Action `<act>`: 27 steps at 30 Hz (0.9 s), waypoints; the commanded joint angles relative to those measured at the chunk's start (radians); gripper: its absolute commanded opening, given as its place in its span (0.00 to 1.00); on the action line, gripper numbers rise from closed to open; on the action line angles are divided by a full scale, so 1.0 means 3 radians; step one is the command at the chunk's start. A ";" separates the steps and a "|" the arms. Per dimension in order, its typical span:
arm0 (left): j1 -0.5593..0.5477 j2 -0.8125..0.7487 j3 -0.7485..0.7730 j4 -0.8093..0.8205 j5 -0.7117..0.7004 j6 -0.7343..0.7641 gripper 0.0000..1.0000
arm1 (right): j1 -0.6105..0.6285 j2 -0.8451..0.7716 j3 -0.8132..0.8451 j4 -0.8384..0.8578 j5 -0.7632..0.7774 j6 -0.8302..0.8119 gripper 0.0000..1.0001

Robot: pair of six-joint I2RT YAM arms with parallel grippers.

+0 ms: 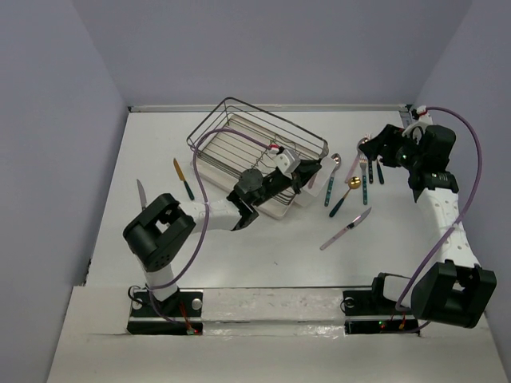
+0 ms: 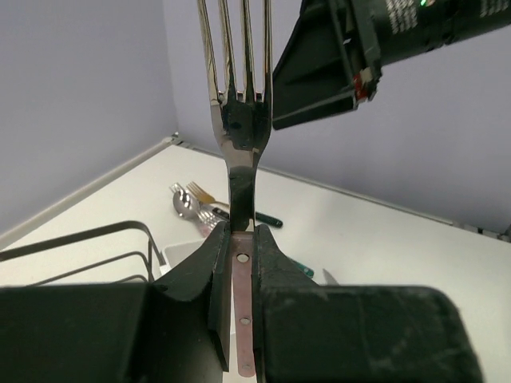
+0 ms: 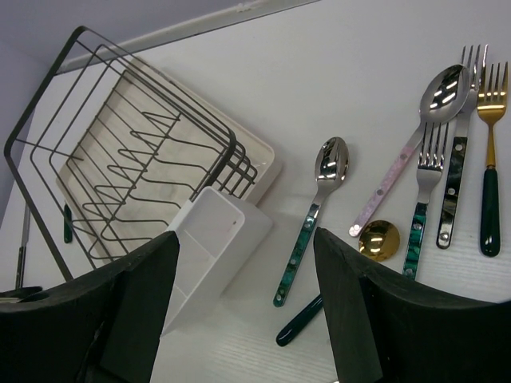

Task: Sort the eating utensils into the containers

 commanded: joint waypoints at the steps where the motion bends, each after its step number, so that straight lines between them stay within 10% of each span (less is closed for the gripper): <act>1: -0.0015 0.0097 0.0178 0.0815 -0.0145 0.0189 0.00 | 0.0011 -0.0097 -0.0032 0.0084 -0.0031 0.0006 0.74; 14: -0.0015 0.0205 -0.0104 0.0692 -0.0170 0.0245 0.00 | 0.0011 0.0046 -0.0073 0.0028 0.0113 -0.0051 0.75; 18: -0.0015 0.0235 -0.0124 0.0825 0.0009 0.0480 0.33 | 0.0011 0.0117 0.0013 -0.0008 0.0107 -0.0076 0.75; 27: -0.0010 0.0159 -0.0165 0.0948 -0.0109 0.0588 0.71 | 0.0011 0.0337 0.0162 -0.0182 0.0306 -0.0107 0.75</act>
